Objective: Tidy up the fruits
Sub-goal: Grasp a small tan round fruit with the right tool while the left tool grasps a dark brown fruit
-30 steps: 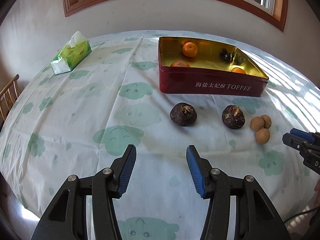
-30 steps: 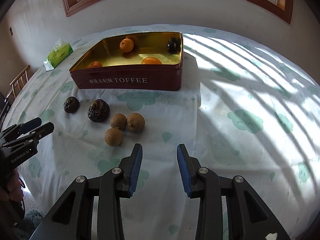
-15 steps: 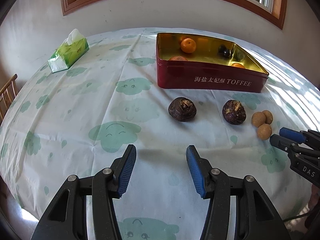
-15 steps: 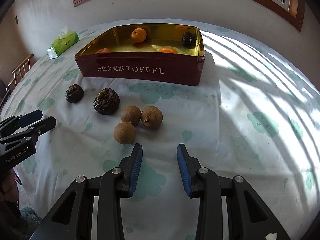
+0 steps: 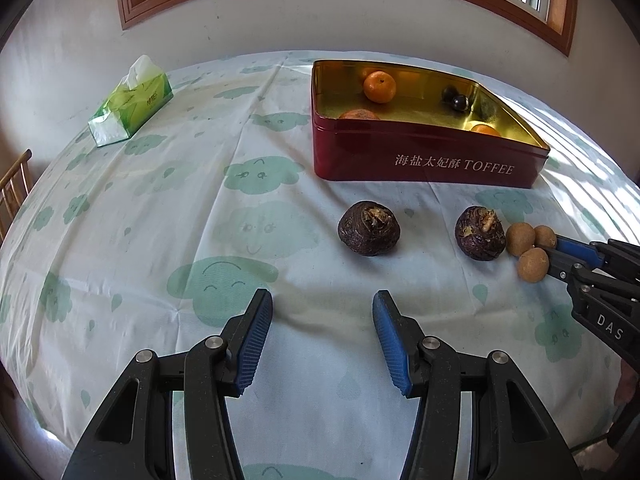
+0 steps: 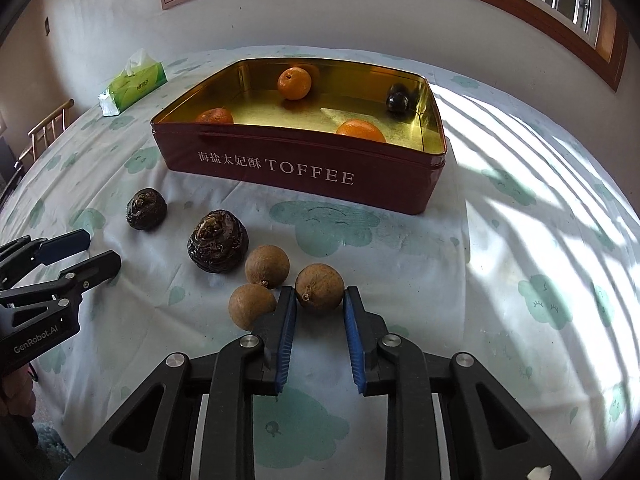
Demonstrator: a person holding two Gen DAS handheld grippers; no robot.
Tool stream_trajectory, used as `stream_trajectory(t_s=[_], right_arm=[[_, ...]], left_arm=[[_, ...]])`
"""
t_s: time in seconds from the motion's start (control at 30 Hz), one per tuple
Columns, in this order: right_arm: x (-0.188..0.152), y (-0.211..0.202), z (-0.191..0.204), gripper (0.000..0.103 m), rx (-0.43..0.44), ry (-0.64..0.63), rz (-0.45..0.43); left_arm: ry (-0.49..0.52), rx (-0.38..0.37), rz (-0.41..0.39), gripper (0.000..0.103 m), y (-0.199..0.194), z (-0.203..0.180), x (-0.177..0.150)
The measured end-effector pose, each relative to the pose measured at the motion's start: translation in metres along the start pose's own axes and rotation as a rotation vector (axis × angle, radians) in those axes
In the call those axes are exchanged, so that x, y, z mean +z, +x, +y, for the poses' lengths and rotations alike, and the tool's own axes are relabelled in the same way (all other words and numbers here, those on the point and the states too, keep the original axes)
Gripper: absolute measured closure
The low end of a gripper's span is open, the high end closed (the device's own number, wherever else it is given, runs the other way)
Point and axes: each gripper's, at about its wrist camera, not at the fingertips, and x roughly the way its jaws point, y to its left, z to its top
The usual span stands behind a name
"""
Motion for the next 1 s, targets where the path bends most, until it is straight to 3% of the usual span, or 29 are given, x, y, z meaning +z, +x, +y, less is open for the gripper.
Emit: stream_trajectory(t_s=[1.0], right_arm=[[0.001,0.005,-0.045,0.081,-0.071,0.089,-0.059]], left_arm=[[0.032,-0.028,-0.017,0.049,0.019,-0.021,0.027]])
